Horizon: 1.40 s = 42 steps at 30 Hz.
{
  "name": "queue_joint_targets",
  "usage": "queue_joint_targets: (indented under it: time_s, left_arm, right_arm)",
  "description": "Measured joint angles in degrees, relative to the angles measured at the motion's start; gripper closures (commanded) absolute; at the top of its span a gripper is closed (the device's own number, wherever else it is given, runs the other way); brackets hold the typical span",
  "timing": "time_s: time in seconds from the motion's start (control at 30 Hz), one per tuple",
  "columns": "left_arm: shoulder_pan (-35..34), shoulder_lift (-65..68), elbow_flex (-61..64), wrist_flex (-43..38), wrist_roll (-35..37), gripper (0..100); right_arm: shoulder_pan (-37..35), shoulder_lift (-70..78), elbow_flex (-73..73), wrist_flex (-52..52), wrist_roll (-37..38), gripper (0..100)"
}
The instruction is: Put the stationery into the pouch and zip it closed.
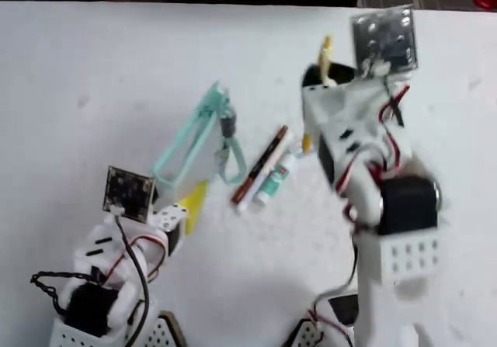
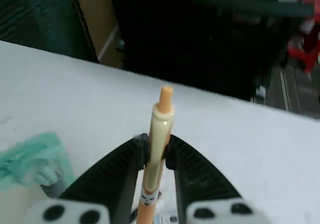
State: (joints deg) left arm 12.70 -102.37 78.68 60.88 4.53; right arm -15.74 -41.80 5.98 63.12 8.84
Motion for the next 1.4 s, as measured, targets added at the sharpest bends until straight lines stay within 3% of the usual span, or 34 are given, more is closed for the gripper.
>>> queue_joint_targets:
  time_s: [0.37,0.7,0.97,1.4]
  left_arm:
    - [1.14,0.00,0.00,0.00,0.00,77]
    - [1.14,0.00,0.00,0.00,0.00,77]
    - [1.14,0.00,0.00,0.00,0.00,77]
    - [1.14,0.00,0.00,0.00,0.00,77]
  right_arm:
    - [-17.49,-5.01,0.00,-11.69,2.55,98.1]
    - [-26.02,-4.84,0.00,-23.21,2.55,98.1]
    - [-27.52,-2.90,0.00,-22.68,2.55,98.1]
    - [-30.24,-2.46,-0.26,-11.52,2.55,98.1]
